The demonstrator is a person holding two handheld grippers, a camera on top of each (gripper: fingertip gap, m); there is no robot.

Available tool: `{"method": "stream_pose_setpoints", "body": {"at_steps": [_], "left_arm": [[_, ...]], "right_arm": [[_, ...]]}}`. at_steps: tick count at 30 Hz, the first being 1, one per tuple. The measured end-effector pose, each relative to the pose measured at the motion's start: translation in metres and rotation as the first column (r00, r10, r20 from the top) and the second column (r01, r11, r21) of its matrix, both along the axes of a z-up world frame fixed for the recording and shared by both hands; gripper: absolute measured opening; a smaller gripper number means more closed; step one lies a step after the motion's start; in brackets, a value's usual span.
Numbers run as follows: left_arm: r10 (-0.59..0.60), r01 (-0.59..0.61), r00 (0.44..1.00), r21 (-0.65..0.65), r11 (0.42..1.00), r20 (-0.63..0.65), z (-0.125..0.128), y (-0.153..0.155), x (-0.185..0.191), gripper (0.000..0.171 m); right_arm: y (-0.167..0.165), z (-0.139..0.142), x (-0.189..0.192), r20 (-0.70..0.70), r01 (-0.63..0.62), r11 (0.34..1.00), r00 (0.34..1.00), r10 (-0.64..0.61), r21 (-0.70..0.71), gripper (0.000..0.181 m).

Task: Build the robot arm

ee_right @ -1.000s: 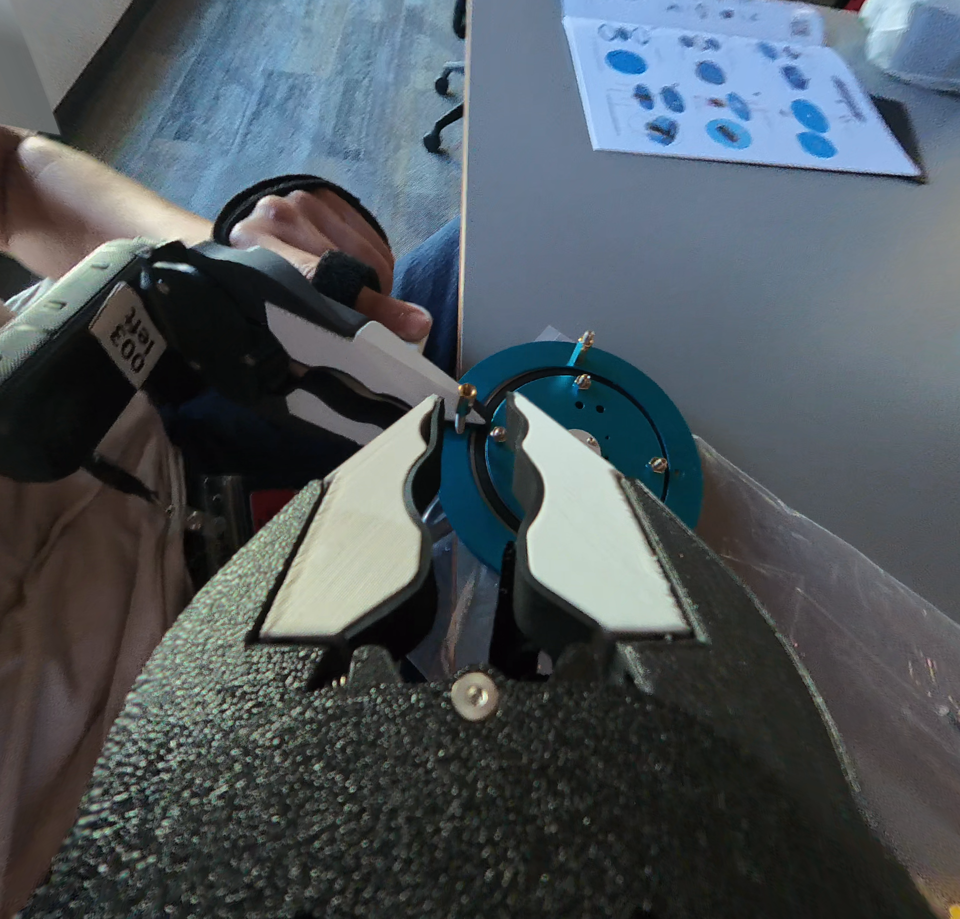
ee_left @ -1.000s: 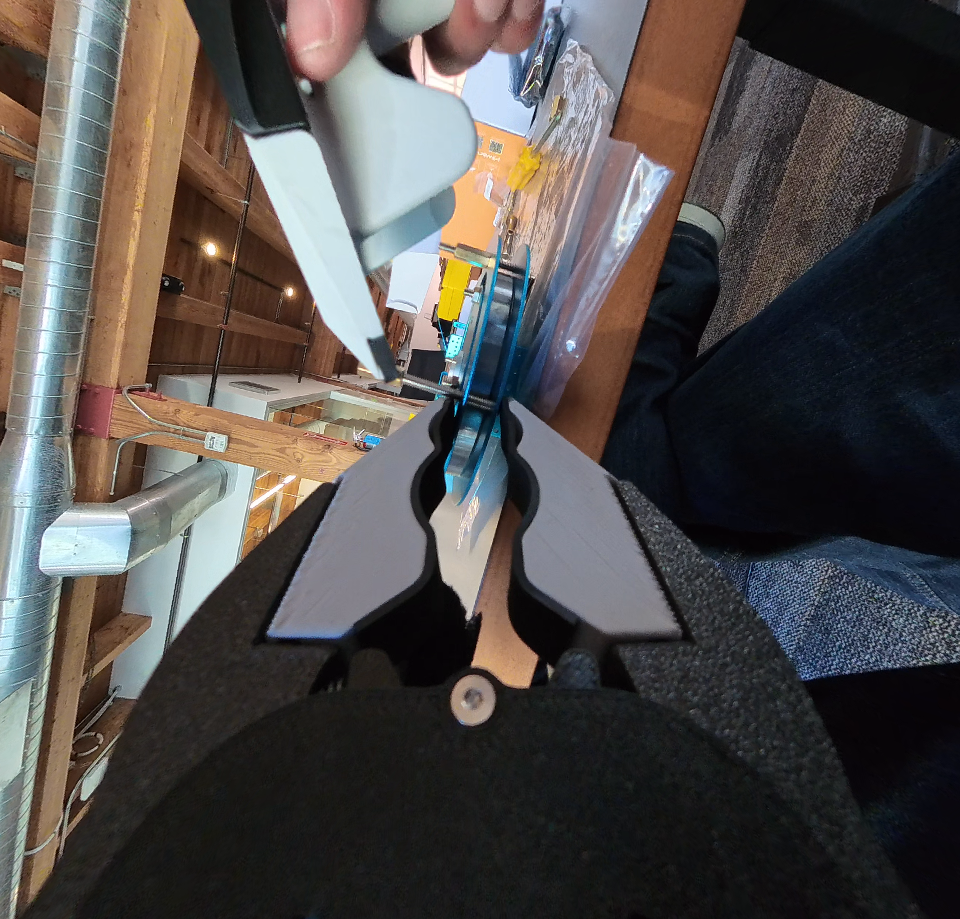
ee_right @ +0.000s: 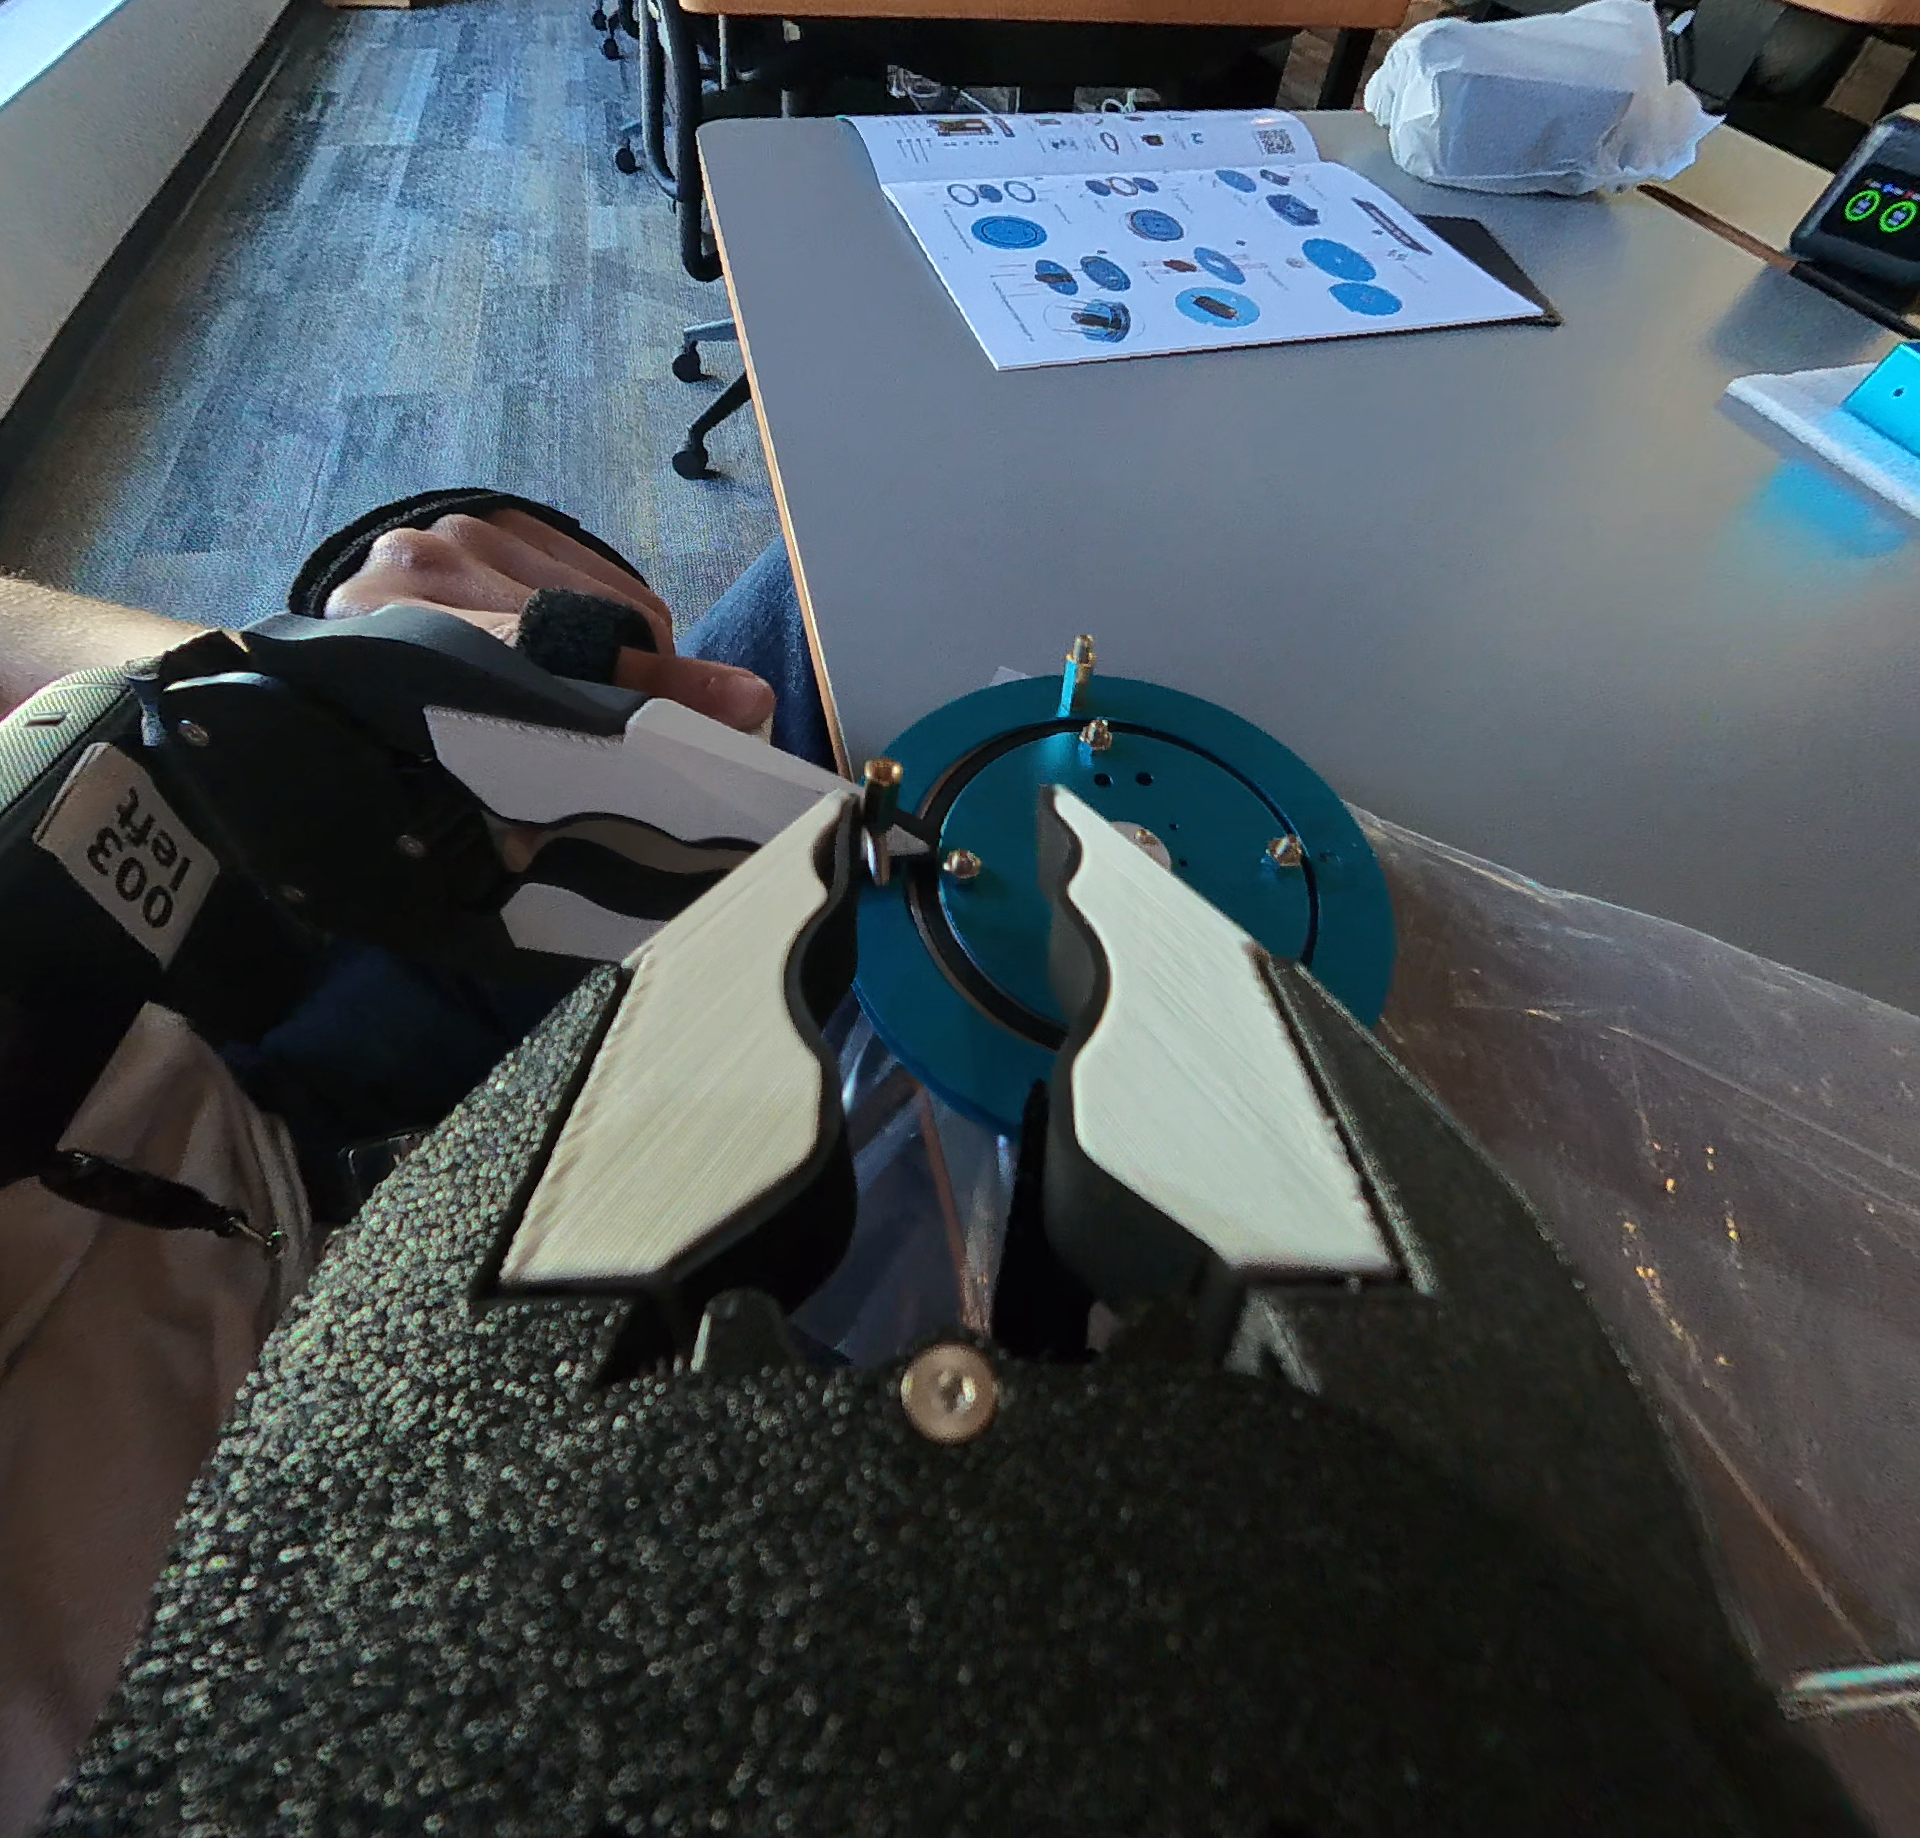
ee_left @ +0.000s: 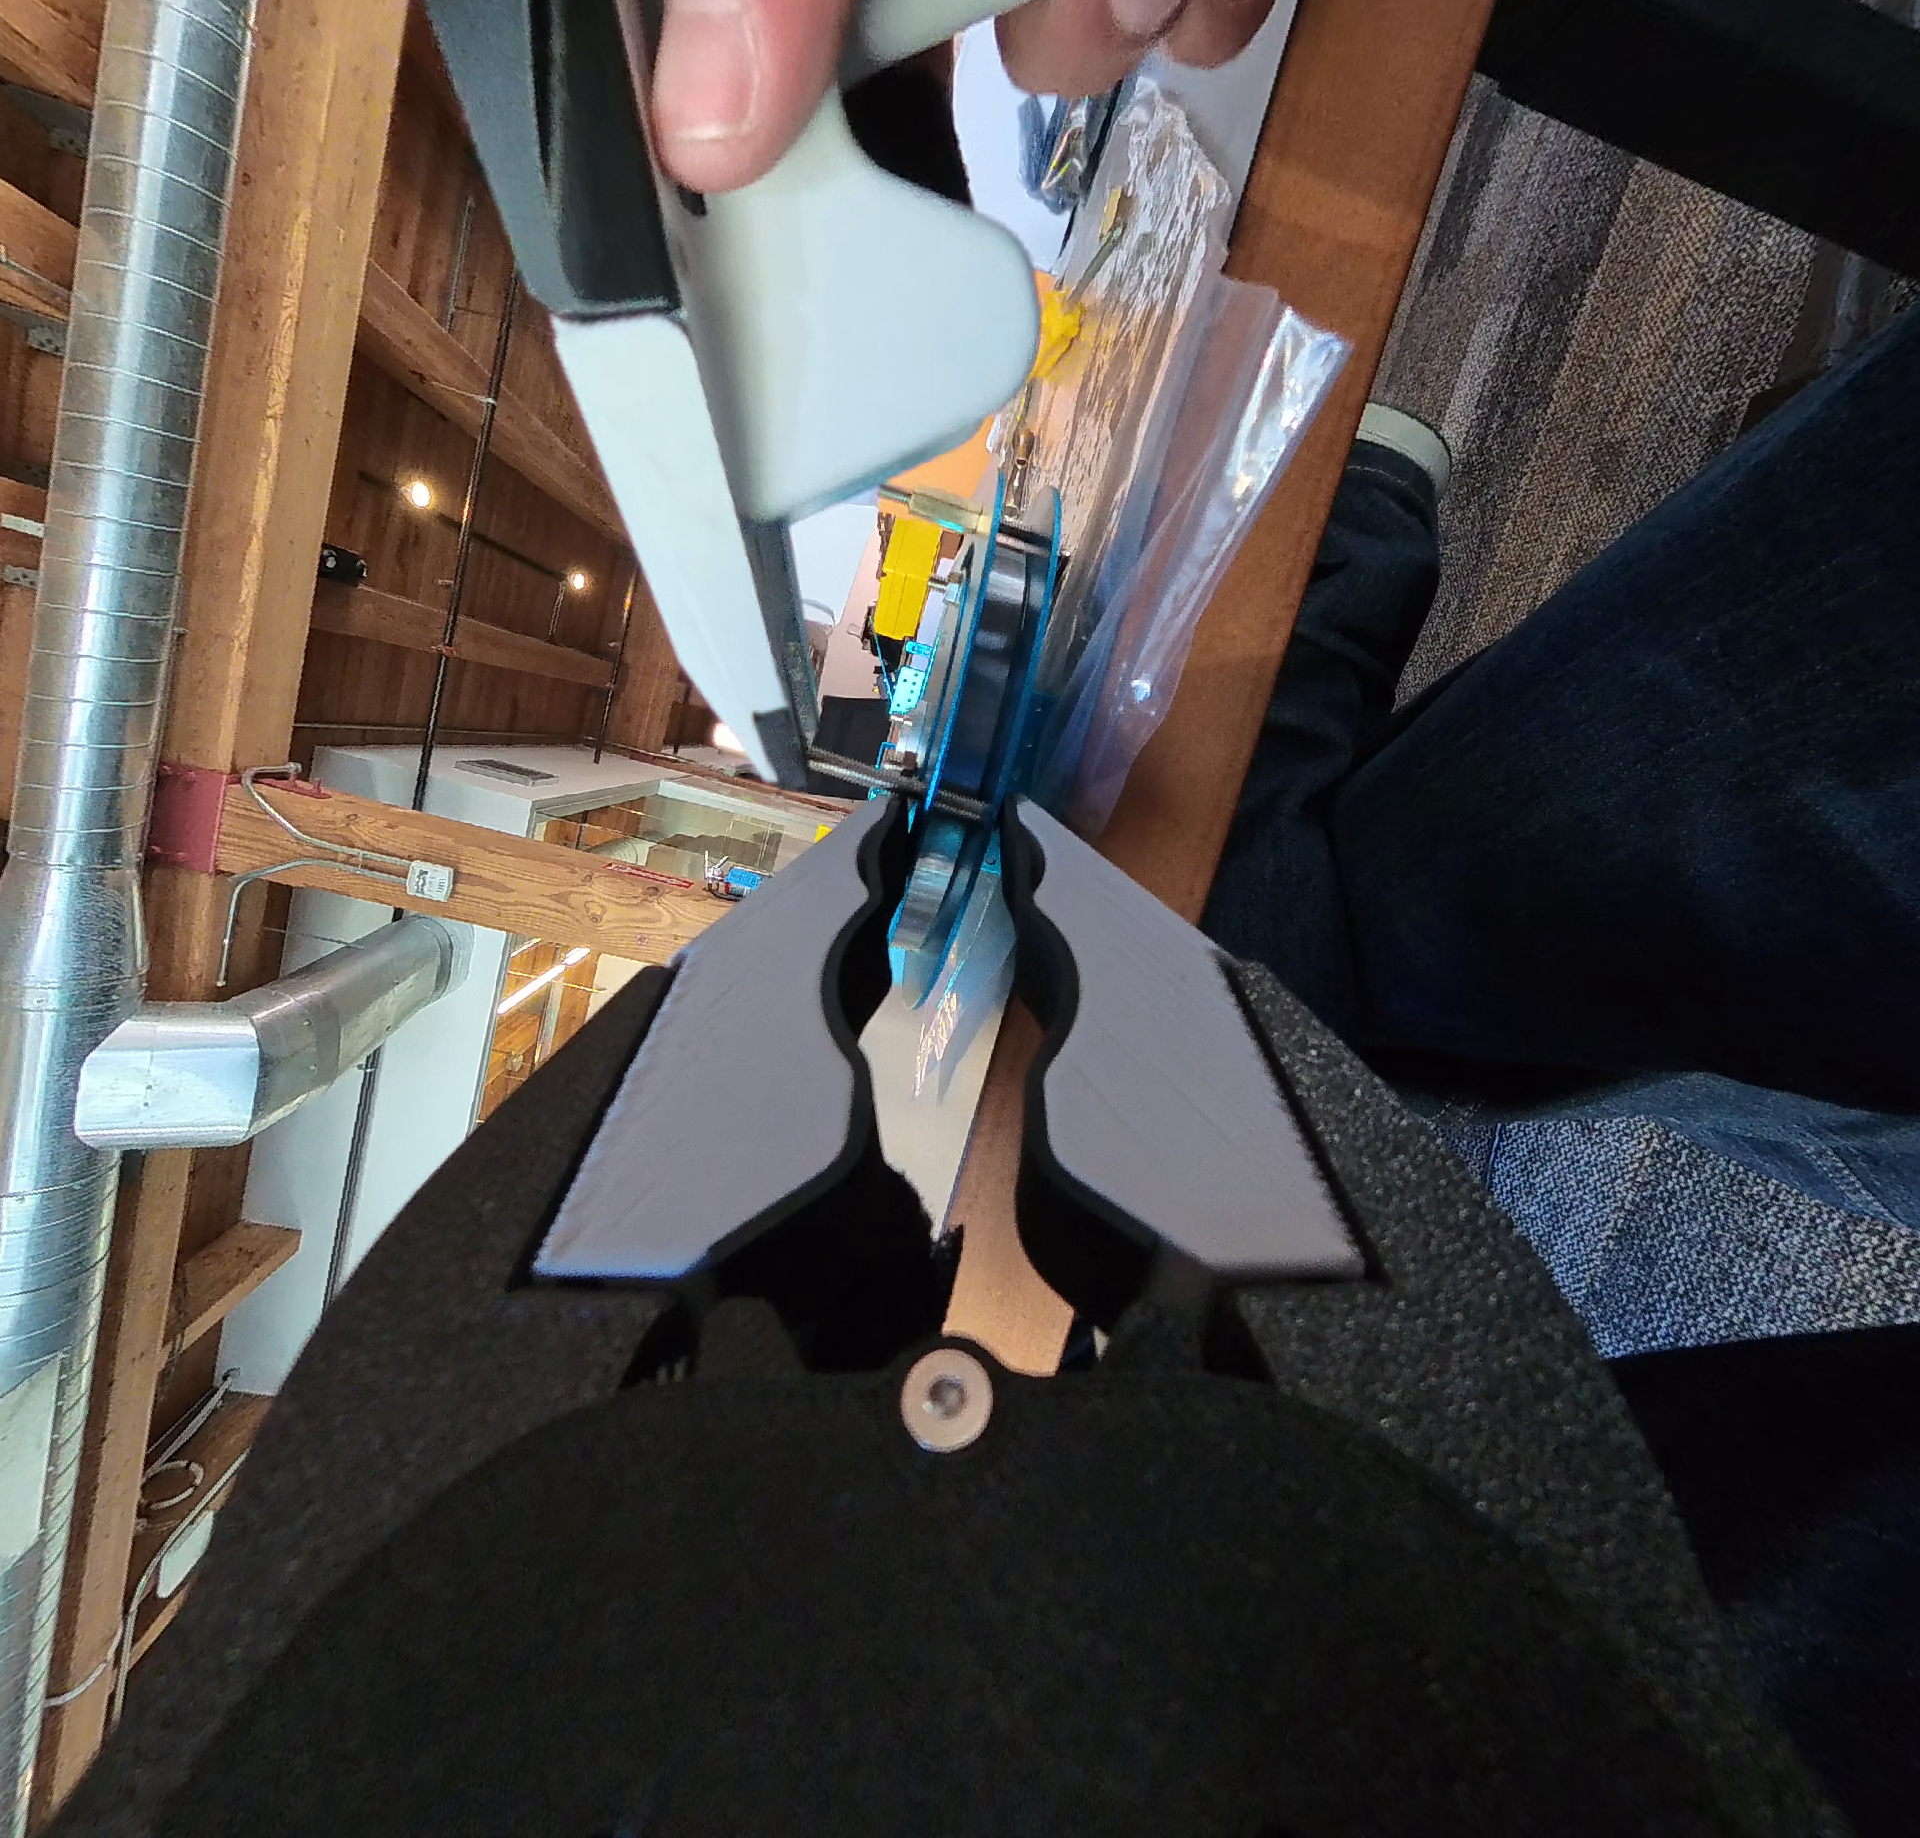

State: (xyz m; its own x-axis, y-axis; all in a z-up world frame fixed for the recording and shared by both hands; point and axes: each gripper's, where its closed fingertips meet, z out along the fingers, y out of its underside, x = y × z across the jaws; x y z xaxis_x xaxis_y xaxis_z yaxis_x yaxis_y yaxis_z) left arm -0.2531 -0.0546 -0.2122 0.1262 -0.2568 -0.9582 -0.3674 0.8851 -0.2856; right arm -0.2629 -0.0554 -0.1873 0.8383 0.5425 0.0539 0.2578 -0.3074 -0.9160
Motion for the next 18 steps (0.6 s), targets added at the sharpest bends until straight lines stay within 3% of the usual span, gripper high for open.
{"method": "stream_pose_setpoints", "body": {"at_steps": [15, 18], "left_arm": [[0.001, -0.001, 1.000, 0.001, 1.000, 0.000, 0.000, 0.000, 0.000, 0.017], [0.000, 0.000, 1.000, -0.001, 1.000, 0.001, 0.000, 0.000, 0.000, 0.017]], "right_arm": [[0.000, 0.000, -0.004, -0.020, -0.012, 1.000, 1.000, 0.012, -0.002, 0.033], [-0.005, 0.003, -0.010, -0.020, -0.051, 0.999, 0.998, 0.051, 0.012, 0.012]]}}
